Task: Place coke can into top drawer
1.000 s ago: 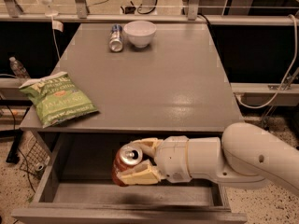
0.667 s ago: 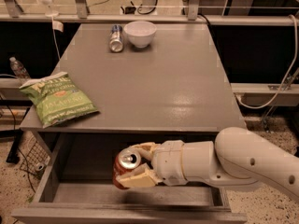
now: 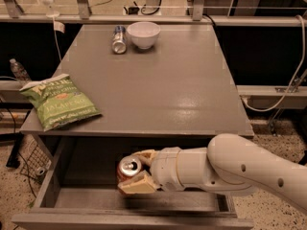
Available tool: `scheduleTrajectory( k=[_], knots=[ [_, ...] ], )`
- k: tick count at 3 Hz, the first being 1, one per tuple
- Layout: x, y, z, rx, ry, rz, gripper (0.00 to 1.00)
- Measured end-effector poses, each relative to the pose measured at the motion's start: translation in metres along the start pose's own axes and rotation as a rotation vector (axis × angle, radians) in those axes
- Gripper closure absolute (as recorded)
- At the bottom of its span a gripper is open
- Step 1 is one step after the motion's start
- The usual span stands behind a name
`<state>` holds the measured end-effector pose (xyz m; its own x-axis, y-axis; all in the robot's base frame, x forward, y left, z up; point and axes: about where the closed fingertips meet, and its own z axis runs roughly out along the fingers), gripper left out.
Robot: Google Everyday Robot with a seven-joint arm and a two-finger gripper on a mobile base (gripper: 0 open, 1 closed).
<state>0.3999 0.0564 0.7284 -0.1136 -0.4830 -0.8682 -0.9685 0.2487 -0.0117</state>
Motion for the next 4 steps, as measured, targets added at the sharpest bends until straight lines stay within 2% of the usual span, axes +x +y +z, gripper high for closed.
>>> scheduleTrajectory(
  k=[1, 3, 4],
  knots=[
    [0.012, -0.007, 0.014, 0.011, 0.057, -0.005, 1.0],
    [0.034, -0.014, 0.042, 0.016, 0.115, 0.001, 1.0],
    [0.032, -0.014, 0.042, 0.015, 0.114, -0.003, 0.82]
  ],
)
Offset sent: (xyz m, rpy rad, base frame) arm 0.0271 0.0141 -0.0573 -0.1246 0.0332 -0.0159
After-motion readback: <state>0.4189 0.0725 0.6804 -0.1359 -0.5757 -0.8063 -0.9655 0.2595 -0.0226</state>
